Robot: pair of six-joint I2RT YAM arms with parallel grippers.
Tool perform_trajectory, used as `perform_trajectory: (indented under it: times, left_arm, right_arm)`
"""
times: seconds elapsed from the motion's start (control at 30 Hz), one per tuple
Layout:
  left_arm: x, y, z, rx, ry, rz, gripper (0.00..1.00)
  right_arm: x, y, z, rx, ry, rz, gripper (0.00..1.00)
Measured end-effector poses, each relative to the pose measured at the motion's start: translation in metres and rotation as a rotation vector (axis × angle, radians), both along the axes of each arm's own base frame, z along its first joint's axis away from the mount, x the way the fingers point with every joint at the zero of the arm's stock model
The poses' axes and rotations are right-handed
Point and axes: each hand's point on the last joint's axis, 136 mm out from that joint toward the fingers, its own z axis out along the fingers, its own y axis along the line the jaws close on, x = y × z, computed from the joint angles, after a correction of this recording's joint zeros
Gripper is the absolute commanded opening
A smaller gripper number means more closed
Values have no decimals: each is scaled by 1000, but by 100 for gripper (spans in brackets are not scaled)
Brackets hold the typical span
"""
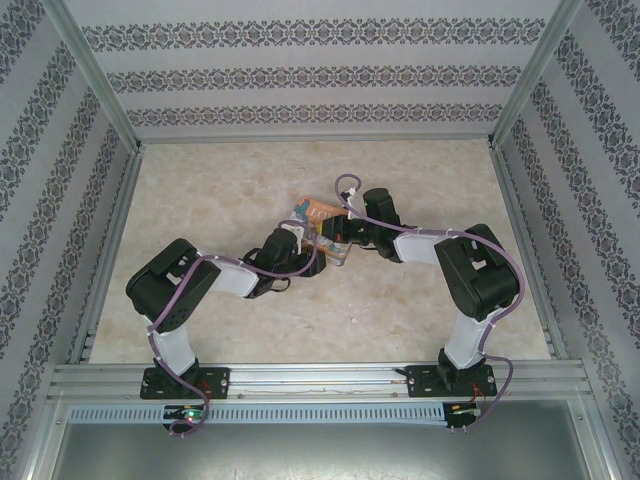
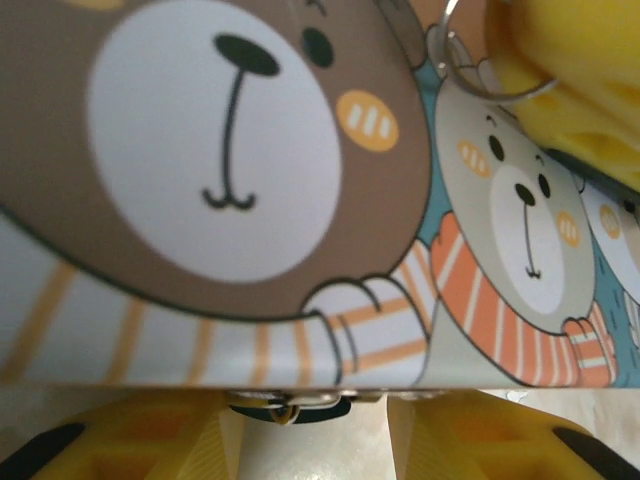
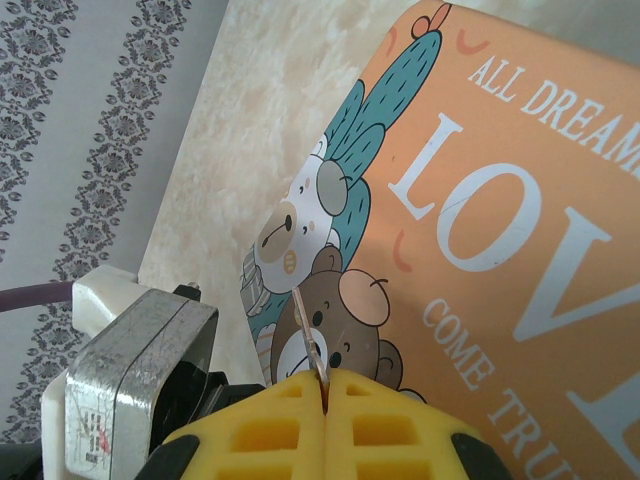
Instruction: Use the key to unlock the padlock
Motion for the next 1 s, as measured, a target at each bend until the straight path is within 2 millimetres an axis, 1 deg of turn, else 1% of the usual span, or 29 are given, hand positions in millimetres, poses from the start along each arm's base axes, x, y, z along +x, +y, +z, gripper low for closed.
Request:
perform_trajectory:
  times: [0.27,0.5,0.77,0.87,1.0]
  left_arm:
    - [2,2,1,-46,17,52,41]
    - [4,2,0,-65,32,77,38]
    - [7,0,-2,-94,48,99,27]
    - [7,0,-2,-98,50,100,24]
    - [7,0,-1,-101,49,98,23]
  right_arm:
    - [1,1,0,-3,-10,-6,0]
    - [2,0,0,-6,-15,-14,0]
    - [4,-1,1,-10,-22,-25,0]
    - [3,-2,2,-13,-19,-27,0]
    - [-1,-3,4,-23,0,-25,0]
